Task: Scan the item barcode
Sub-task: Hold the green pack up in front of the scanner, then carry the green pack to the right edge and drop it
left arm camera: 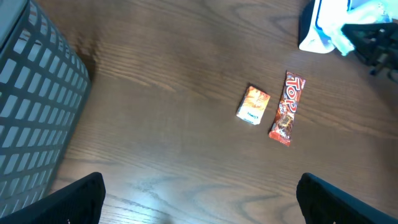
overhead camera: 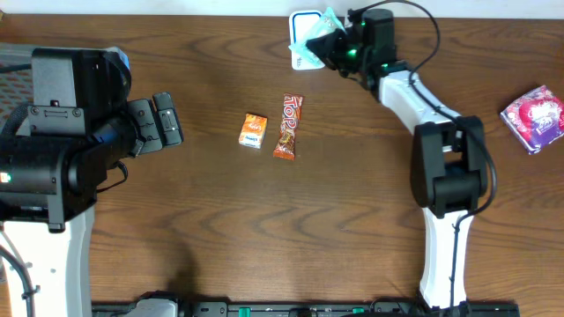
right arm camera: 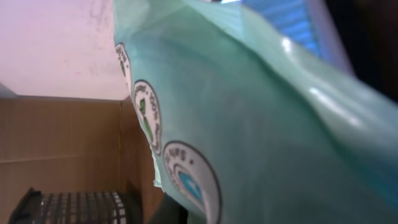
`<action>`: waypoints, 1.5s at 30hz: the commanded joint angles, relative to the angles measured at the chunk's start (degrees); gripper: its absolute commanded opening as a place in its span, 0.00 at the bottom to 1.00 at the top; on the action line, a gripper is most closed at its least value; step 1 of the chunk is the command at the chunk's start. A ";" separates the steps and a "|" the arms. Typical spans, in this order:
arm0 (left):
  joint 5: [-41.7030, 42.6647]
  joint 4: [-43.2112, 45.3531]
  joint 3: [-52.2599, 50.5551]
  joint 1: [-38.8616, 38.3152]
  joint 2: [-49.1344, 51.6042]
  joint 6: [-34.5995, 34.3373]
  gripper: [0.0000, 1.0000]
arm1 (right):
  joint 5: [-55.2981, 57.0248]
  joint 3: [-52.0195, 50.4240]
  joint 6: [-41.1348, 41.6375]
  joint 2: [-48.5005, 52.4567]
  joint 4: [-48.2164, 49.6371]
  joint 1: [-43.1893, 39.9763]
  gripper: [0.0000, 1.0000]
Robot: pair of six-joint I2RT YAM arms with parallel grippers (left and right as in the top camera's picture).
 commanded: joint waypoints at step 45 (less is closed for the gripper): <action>-0.33 -0.02 0.15 0.24 -0.02 0.52 0.98 | 38.12 1.11 -39.58 -15.76 -56.02 -52.37 0.01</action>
